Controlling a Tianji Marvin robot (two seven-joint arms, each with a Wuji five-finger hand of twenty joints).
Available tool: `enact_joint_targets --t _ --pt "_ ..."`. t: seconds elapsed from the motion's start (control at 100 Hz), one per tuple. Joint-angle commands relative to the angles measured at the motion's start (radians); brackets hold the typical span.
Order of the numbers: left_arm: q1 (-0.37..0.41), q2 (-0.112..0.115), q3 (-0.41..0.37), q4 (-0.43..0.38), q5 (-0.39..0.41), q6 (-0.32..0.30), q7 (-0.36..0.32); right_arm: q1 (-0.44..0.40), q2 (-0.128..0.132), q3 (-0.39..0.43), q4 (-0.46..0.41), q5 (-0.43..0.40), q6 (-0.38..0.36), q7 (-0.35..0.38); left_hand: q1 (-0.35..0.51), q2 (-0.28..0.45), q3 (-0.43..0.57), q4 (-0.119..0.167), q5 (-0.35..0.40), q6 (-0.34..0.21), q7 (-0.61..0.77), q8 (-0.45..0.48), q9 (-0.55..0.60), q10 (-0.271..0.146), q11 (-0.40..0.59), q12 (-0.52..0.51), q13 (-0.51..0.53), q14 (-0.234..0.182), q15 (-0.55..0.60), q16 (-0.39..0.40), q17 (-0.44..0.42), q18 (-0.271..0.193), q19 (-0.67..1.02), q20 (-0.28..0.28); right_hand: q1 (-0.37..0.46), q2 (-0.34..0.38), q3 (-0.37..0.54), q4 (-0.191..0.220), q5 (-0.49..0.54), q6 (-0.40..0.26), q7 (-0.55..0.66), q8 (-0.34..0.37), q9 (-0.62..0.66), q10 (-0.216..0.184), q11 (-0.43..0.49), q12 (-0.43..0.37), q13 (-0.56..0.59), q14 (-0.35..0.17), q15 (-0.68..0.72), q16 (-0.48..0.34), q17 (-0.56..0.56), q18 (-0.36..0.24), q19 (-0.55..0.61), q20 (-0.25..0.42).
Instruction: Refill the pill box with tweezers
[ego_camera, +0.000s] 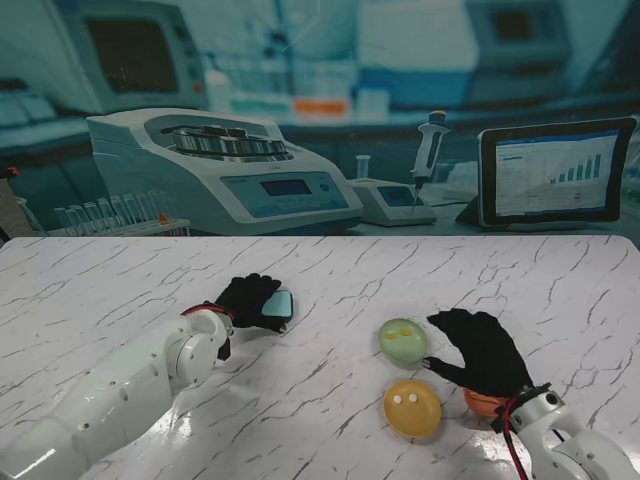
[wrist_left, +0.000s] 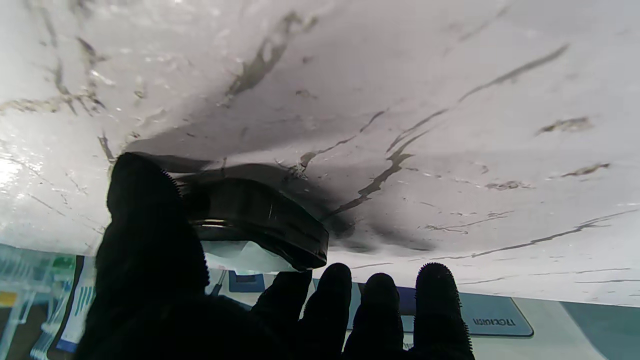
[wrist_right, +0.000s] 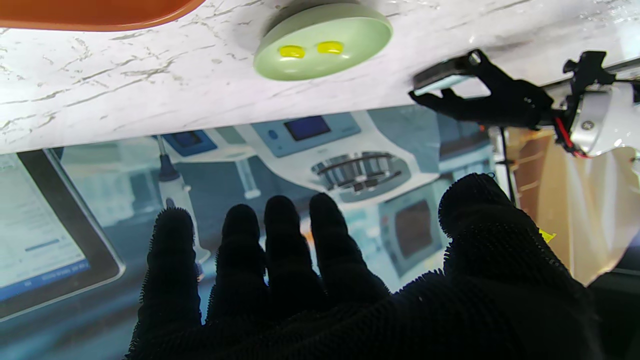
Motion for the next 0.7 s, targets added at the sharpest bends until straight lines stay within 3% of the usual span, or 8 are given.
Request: enact_joint_targets --t 0.0,0.3,0.44,0.53,0.69 --pt "-0.013 -0.004 0.011 0.007 0.003 -0.014 -0.016 -0.009 -0.007 -0.001 0.003 0.004 -0.007 -0.007 0.009 -0.020 0.003 0.016 0.015 0.031 0.010 0.019 0.018 0.009 0.009 0.016 0.013 0.010 0.028 0.017 -0.006 -0.031 0.058 0.031 -0.005 -0.012 0.014 0.008 -0.009 -0.008 0.018 0.005 0.008 -0.004 0.010 0.010 -0.005 0.009 -0.009 0.014 -0.001 0.082 0.002 0.009" --pt "-0.030 -0.004 0.069 0.043 0.017 -0.013 -0.003 -0.012 -0.009 0.005 0.006 0.007 -0.012 -0.012 0.065 -0.015 0.009 0.018 0.066 0.022 0.093 0.133 0.130 -0.019 0.080 0.084 0.138 0.009 0.116 0.062 0.079 -0.046 0.240 0.112 0.008 -0.022 0.020 0.009 0.002 -0.019 0.036 0.021 0.014 -0.003 0.015 0.015 -0.001 0.008 -0.004 0.017 0.002 0.082 0.004 0.012" --pt "-0.029 -0.001 0.085 0.049 0.035 -0.005 0.005 -0.012 -0.009 0.004 0.007 0.011 -0.015 -0.012 0.151 0.014 -0.008 0.004 0.098 -0.031 0.253 0.324 0.239 -0.099 0.154 0.160 0.241 -0.021 0.160 0.095 0.165 -0.060 0.315 0.150 0.012 -0.024 0.021 0.009 0.011 -0.021 0.048 0.031 0.021 -0.004 0.020 0.019 0.001 0.009 -0.002 0.019 0.003 0.082 0.005 0.013" --pt "-0.030 -0.003 0.093 0.059 0.038 -0.001 0.021 -0.013 -0.009 0.003 0.006 0.012 -0.016 -0.010 0.212 0.027 -0.024 -0.008 0.130 -0.100 0.396 0.448 0.319 -0.148 0.205 0.195 0.303 -0.044 0.188 0.105 0.214 -0.068 0.348 0.165 0.015 -0.025 0.021 0.009 0.019 -0.022 0.055 0.036 0.025 -0.005 0.022 0.021 0.003 0.008 -0.001 0.020 0.003 0.083 0.006 0.013" --pt "-0.033 -0.006 0.105 0.070 0.045 0.002 0.045 -0.014 -0.009 0.001 0.000 0.014 -0.017 -0.007 0.300 0.046 -0.049 -0.023 0.163 -0.166 0.652 0.551 0.403 -0.189 0.255 0.206 0.370 -0.065 0.225 0.107 0.276 -0.073 0.379 0.174 0.022 -0.026 0.021 0.009 0.034 -0.024 0.070 0.050 0.034 -0.003 0.027 0.026 0.007 0.008 0.002 0.022 0.005 0.082 0.006 0.014"
